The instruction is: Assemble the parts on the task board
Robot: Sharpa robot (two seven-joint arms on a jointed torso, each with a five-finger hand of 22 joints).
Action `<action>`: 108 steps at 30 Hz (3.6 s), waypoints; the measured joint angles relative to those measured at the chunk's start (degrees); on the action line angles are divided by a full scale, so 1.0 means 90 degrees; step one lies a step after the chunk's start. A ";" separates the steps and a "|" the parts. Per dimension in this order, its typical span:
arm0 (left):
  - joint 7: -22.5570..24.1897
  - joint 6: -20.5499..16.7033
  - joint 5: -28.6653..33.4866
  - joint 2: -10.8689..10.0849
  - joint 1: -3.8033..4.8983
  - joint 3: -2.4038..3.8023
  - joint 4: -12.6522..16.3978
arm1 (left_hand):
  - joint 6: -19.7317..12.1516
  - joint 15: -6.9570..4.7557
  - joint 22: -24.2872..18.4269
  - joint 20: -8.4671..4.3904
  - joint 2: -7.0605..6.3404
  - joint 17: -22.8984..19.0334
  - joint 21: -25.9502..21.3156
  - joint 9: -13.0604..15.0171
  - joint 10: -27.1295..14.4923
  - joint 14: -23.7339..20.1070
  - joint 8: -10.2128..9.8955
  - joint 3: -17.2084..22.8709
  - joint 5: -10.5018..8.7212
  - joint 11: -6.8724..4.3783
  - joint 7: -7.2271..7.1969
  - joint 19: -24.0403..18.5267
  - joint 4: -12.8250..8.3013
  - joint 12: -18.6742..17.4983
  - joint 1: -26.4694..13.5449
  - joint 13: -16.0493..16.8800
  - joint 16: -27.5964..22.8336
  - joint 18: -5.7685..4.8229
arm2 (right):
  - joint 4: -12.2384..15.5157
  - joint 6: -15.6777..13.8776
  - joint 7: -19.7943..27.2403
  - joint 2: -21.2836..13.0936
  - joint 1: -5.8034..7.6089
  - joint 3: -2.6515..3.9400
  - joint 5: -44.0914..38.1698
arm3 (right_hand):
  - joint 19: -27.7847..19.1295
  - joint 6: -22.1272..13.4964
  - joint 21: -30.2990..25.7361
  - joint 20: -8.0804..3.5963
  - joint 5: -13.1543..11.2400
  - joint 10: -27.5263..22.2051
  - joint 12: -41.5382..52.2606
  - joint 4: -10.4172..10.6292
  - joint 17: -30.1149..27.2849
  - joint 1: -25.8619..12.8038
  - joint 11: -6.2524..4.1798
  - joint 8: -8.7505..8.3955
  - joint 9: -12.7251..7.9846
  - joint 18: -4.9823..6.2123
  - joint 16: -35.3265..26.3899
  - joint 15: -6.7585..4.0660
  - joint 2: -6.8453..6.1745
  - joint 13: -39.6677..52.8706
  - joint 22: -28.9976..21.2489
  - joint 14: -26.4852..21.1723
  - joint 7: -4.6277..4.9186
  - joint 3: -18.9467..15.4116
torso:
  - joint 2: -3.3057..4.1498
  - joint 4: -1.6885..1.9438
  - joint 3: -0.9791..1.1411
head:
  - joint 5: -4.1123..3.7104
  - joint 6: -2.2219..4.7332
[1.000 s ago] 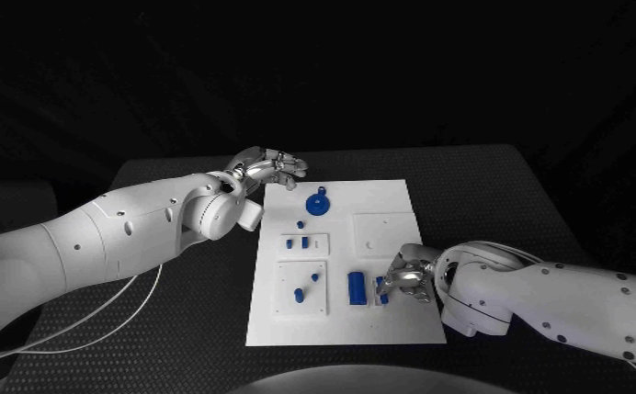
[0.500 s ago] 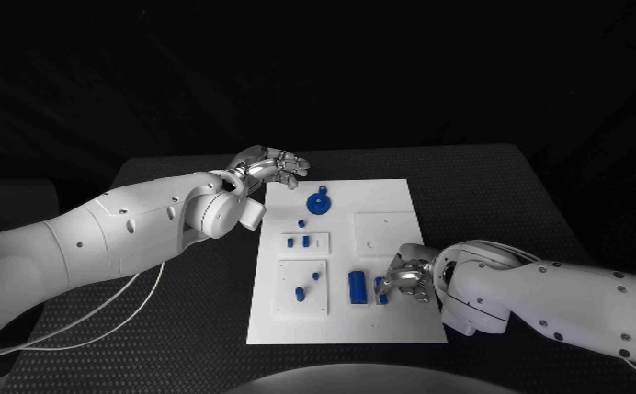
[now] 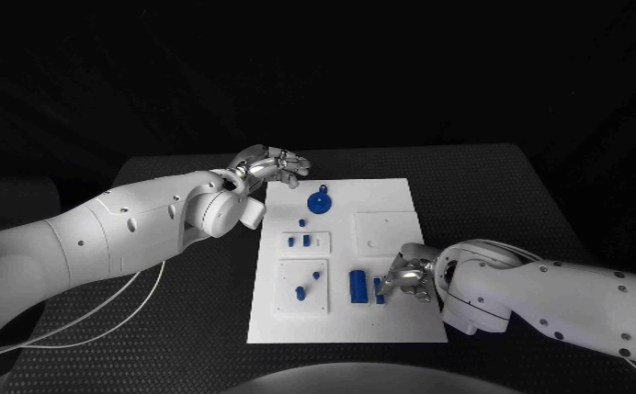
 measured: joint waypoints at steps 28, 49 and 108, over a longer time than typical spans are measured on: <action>-0.0008 0.0009 0.0000 -0.0013 0.0000 0.0000 -0.0002 | -0.0017 0.0000 0.0011 0.0000 0.0000 0.0012 0.0000 0.0000 0.0000 0.0000 0.0000 0.0000 0.0000 0.0000 -0.0018 0.0000 0.0000 0.0000 0.0000 0.0000 0.0000 -0.0040 | 0.0007 0.0596 0.0025 -0.0079 0.0001 0.0000 -0.0351 | 0.0008 0.0006 0.0000 -0.0043 0.0000 -0.0024 -0.0025 -0.0129 -0.0006 0.0508 -0.0024 0.0001 0.0035 0.0008 -0.0024 -0.0030 -0.0369 0.0042 -0.0052 -0.0002 -0.0007 -0.0266 | -0.0001 -0.0001 -0.0002 | 0.0017 -0.0002; -0.0013 0.0012 -0.0001 -0.0017 0.0000 0.0000 0.0004 | -0.0017 0.0000 0.0016 0.0000 0.0000 0.0016 -0.0024 -0.0005 0.0000 0.0000 0.0000 0.0000 0.0000 0.0000 -0.0017 0.0000 0.0000 0.0000 0.0000 0.0000 -0.0024 -0.0051 | -0.0017 0.0770 0.0041 -0.0041 0.0006 0.0007 -0.0542 | 0.0011 -0.0024 0.0000 -0.0038 0.0000 -0.0023 -0.0025 0.0077 0.0008 0.0351 -0.0023 -0.0004 0.0062 0.0008 -0.0024 -0.0024 -0.0168 0.0041 -0.0078 -0.0001 0.0001 -0.0555 | 0.0001 0.0002 0.0002 | 0.0016 -0.0012; -0.0049 0.0033 -0.0006 -0.0033 0.0000 -0.0001 -0.0018 | -0.0039 0.0000 0.0031 -0.0013 0.0000 0.0036 -0.0024 -0.0004 0.0000 0.0000 0.0000 0.0000 0.0000 0.0000 0.0006 0.0013 0.0000 0.0000 0.0000 0.0000 -0.0024 -0.0042 | -0.0052 -0.0658 0.2294 -0.0510 0.0000 0.0080 -0.1424 | -0.0067 -0.0483 0.0012 -0.0119 0.0000 -0.0140 -0.0026 -0.0195 -0.0015 0.1839 0.0118 -0.0291 0.0019 0.0008 -0.0143 0.0054 -0.0471 0.0108 -0.0179 -0.0033 0.0097 -0.0013 | -0.0002 -0.0001 0.0001 | 0.0031 -0.0002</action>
